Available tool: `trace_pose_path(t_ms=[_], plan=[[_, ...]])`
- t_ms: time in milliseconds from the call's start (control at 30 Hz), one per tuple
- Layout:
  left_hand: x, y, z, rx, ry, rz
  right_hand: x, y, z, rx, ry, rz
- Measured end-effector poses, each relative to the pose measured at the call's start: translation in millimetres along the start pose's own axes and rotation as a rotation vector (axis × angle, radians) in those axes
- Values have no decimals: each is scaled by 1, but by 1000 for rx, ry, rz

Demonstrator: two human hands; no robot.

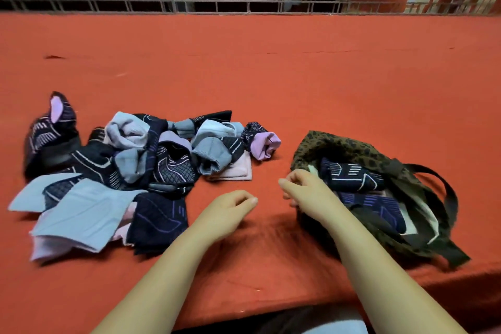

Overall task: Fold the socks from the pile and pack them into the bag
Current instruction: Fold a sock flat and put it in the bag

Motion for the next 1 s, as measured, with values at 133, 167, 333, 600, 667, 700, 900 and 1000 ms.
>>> trace_pose_path(t_ms=[133, 167, 333, 600, 667, 700, 900, 1000], plan=[[40, -51, 38, -123, -77, -61, 11, 78, -12, 194, 21, -39], [52, -66, 48, -178, -108, -81, 14, 99, -13, 258, 30, -50], [97, -120, 92, -492, -270, -161, 29, 177, -11, 436, 99, -147], [131, -128, 113, -525, -378, -95, 45, 212, -9, 432, 149, -235], [121, -127, 110, -522, -284, -102, 43, 210, -6, 426, 143, -234], [113, -127, 107, -513, -221, -103, 43, 207, -5, 402, 140, -257], [33, -123, 96, -302, 150, 184, 77, 140, -1, 89, -218, -405], [-4, -132, 95, -293, 251, 351, 104, 103, 15, 77, -350, -426]])
Point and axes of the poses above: each hand's wrist, its own z-axis away from the middle knuckle, its own y-axis out of the palm, x = y × z, the point moved 6 cm from there along -z, towards the middle knuckle, and after that the axes turned 3 degrees about x, right-handed, at the moved point
